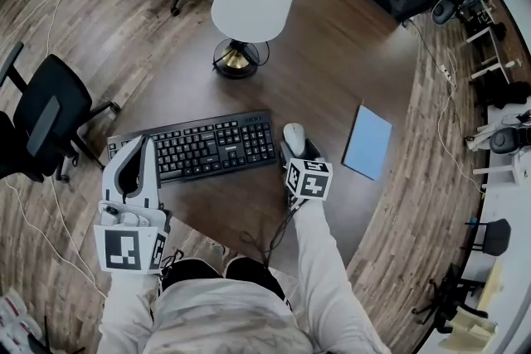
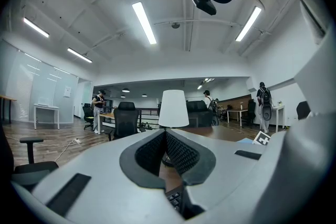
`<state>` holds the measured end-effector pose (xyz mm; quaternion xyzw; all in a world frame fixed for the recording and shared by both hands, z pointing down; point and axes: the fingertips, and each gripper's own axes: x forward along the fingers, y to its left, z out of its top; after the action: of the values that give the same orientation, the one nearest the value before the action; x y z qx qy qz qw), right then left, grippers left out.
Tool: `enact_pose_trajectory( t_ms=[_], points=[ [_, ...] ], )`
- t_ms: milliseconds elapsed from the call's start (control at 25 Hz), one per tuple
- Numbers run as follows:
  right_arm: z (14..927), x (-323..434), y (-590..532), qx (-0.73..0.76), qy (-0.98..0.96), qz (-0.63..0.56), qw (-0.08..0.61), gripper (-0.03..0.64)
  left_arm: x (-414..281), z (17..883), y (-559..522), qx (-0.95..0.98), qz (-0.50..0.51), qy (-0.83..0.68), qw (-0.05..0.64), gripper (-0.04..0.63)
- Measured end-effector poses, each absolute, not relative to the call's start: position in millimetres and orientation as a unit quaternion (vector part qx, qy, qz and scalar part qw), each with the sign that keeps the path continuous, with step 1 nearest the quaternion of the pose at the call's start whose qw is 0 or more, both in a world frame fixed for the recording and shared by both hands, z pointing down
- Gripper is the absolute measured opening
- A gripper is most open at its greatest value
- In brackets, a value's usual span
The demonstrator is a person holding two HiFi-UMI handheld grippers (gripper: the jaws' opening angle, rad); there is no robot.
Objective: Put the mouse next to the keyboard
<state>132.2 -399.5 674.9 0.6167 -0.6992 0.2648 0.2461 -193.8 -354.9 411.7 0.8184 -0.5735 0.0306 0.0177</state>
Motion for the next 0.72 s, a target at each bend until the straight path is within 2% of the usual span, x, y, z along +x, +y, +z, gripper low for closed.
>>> enact_pose_trajectory(
  t_ms=[560,720],
  points=[
    [676.8,132.0,-397.5,0.607,-0.698,0.277,0.257,0.316,-191.9,408.5,-345.6,0.816,0.028,-0.577,0.019,0.005],
    [669.4,129.6,-394.6,0.603,-0.708,0.278,0.242,0.319,-192.6,404.8,-341.8,0.815,0.027,-0.579,0.016,0.005]
  ],
)
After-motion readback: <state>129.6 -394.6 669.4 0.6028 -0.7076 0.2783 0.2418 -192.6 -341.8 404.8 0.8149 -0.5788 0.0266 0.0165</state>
